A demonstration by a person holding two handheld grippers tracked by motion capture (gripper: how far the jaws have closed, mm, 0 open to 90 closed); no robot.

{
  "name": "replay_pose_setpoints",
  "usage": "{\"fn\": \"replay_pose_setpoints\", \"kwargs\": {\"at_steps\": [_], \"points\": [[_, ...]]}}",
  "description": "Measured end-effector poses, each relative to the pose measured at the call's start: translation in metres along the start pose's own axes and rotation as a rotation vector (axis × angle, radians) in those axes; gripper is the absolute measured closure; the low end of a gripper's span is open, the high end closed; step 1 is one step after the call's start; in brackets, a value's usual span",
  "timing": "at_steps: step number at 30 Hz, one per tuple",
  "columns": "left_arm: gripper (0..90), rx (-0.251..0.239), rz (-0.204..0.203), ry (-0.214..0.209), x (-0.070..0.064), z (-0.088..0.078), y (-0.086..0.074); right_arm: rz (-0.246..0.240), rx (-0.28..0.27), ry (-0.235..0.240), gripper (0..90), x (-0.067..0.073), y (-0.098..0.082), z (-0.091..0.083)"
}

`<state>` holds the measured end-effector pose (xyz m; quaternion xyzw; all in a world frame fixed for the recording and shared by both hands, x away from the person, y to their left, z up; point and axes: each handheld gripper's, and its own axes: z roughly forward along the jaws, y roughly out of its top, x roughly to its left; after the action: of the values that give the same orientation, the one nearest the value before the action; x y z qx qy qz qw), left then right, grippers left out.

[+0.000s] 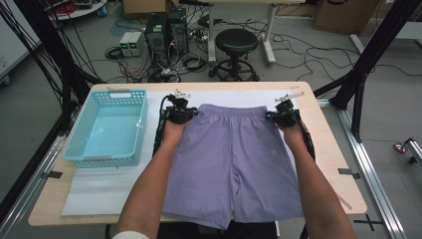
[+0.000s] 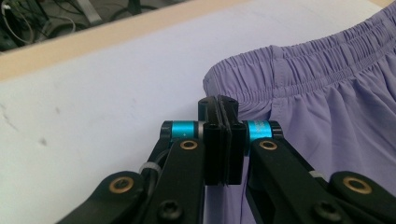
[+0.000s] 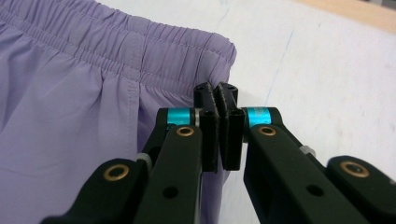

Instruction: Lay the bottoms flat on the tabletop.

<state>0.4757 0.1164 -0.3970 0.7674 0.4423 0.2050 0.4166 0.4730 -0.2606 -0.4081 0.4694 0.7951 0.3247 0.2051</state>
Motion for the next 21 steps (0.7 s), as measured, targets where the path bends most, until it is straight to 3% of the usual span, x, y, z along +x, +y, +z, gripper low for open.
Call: {"fn": "replay_pose_setpoints", "kwargs": {"at_steps": [2,4,6,10,12,16,17,19,21], "points": [[88.8,0.001,-0.006,0.004,0.003,0.002,0.003,-0.003,-0.007,-0.006,88.8,0.000,0.004,0.003],[88.8,-0.031,-0.022,0.005,0.010,0.007,0.004,-0.007,-0.014,-0.014,88.7,-0.001,0.009,0.010],[88.8,-0.036,-0.031,0.013,0.014,0.012,0.003,0.001,-0.053,-0.022,88.7,-0.004,0.016,0.018],[88.8,-0.079,-0.028,0.029,0.019,0.016,0.009,0.004,-0.093,-0.042,88.7,-0.004,0.022,0.024],[88.8,-0.123,-0.023,0.039,0.022,0.015,0.017,0.010,-0.125,-0.068,88.6,-0.002,0.028,0.028],[87.5,-0.109,-0.012,0.032,0.022,0.020,0.014,0.033,-0.132,-0.079,87.1,-0.001,0.029,0.032],[80.8,-0.091,-0.022,0.043,0.022,0.022,0.011,0.045,-0.123,-0.075,81.7,0.000,0.028,0.035],[65.3,-0.044,-0.056,0.063,0.022,0.023,0.002,0.068,-0.079,-0.072,58.5,0.002,0.025,0.039],[58.7,-0.007,-0.056,0.073,0.022,0.020,-0.006,0.085,-0.092,-0.065,56.0,0.003,0.022,0.037]]}}
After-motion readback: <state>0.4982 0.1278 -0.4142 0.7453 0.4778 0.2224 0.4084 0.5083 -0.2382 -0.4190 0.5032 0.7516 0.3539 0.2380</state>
